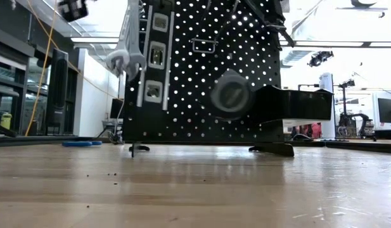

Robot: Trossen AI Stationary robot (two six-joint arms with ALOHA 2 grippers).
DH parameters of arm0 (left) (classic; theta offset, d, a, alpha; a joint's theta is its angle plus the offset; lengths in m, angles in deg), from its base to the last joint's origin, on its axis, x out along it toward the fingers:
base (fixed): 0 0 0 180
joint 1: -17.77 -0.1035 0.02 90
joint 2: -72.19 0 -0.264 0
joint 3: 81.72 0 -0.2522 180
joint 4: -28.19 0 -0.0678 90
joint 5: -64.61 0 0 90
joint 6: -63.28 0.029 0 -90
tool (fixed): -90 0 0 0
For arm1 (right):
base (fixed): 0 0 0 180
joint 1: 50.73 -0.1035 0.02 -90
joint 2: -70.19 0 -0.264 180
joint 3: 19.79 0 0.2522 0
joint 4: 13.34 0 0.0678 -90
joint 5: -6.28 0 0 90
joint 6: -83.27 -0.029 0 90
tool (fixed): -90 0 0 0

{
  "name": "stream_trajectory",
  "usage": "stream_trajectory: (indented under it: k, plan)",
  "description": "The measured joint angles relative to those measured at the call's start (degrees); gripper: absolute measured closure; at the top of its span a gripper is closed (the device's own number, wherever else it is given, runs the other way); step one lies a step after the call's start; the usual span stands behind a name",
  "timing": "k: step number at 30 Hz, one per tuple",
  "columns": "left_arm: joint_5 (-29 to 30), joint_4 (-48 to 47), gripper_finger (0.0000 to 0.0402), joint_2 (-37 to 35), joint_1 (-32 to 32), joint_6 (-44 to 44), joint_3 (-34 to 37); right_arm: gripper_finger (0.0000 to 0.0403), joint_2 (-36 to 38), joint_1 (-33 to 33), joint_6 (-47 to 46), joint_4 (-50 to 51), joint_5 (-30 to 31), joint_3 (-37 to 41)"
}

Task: Hang tools onto peg board
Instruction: Hang the blue scissors on the pegboard

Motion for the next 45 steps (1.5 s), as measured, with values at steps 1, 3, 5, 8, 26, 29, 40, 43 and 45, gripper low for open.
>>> stream_trajectory:
  k: [1, 3, 5, 8, 26, 29, 40, 43, 45]
  plan:
    - [1.63, -2.6, 0.0402, -0.08, 1.42, -0.91, 0.0, 0.0151, 0.0, -0.14, -0.01, 0.33, 0.39, 0.0]
    - [6.09, -6.15, 0.0402, -0.1, 3.7, -2.53, 0.0, 0.0151, 0.0, -0.05, 0.0, 1.1, 1.35, 0.0]
    - [10.33, -9.41, 0.0402, -0.08, 5.05, -5.06, 0.0, 0.0151, 0.0, 0.32, 0.02, 1.62, 1.61, 0.0]
    - [15.62, -19.03, 0.0402, 0.02, 6.2, -10.9, 0.0, 0.0151, 0.0, 0.73, 0.85, 2.03, 1.45, 0.0]
    - [12.51, -23.67, 0.0262, 9.39, -0.87, 5.73, 14.41, 0.0151, 0.0, 0.69, 1.53, 3.24, 1.51, 0.0]
    - [12.12, -21.91, 0.0218, 14.63, -3.4, 14.34, 17.11, 0.0151, 0.0, 0.71, 1.54, 3.27, 1.09, 0.0]
    - [15.26, -20.22, 0.0148, 30.87, -10.86, 17.45, 17.2, 0.0151, 0.0, 0.8, 1.55, 3.99, -0.09, 0.0]
    - [15.06, -20.35, 0.0148, 32.08, -11.73, 17.18, 16.59, 0.0151, 0.0, 0.8, 1.55, 4.02, -0.09, 0.0]
    - [14.3, -20.05, 0.0147, 32.26, -12.78, 15.22, 15.69, 0.0151, 0.0, 0.8, 1.55, 4.1, -0.13, 0.0]
